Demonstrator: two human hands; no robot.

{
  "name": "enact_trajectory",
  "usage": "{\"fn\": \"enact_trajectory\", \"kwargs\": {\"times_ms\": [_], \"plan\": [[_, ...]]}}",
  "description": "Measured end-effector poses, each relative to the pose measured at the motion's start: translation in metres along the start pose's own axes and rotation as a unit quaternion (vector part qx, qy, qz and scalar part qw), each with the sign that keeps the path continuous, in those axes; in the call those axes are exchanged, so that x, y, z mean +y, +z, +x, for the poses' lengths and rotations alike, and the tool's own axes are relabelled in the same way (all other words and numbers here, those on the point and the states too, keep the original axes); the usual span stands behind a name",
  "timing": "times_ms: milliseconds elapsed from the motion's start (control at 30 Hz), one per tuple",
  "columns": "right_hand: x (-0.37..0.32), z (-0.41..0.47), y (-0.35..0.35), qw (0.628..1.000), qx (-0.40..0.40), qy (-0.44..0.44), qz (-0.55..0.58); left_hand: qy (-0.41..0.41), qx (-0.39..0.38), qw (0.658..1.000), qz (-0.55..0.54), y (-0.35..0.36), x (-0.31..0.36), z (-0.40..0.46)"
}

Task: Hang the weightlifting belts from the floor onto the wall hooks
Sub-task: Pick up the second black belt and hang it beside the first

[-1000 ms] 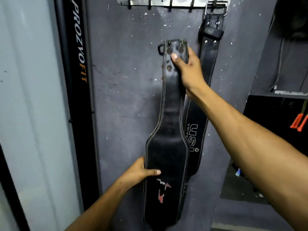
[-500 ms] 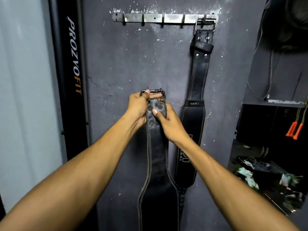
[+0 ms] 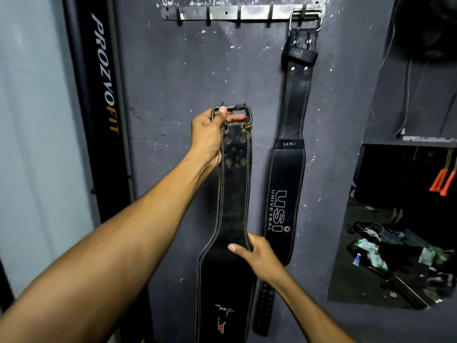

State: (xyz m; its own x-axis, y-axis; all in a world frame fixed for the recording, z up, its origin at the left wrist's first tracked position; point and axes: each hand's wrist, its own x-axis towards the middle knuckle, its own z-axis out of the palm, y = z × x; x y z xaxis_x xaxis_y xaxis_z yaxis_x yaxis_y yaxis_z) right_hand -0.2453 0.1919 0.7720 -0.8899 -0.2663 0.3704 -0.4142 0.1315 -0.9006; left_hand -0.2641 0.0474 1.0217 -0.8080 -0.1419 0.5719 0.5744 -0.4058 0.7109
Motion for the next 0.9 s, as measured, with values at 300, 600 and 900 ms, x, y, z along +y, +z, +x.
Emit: {"fn": "enact_trajectory", "kwargs": {"times_ms": [300, 600, 900], "plan": [[0.07, -0.055, 0.016, 0.994, 0.03, 0.102, 0.038, 0.01, -0.004, 1.0, -0.008, -0.006, 0.021, 0.007], [-0.027, 0.011, 0.003, 0.998, 0.053, 0.005, 0.032, 0.004, -0.029, 0.999, -0.019, -0.012, 0.015, 0.009], [-0.221, 0.137, -0.047, 0.908, 0.293, -0.286, -0.086, 0.02, -0.09, 0.996, -0.005, 0.02, 0.007, 0.036]]}}
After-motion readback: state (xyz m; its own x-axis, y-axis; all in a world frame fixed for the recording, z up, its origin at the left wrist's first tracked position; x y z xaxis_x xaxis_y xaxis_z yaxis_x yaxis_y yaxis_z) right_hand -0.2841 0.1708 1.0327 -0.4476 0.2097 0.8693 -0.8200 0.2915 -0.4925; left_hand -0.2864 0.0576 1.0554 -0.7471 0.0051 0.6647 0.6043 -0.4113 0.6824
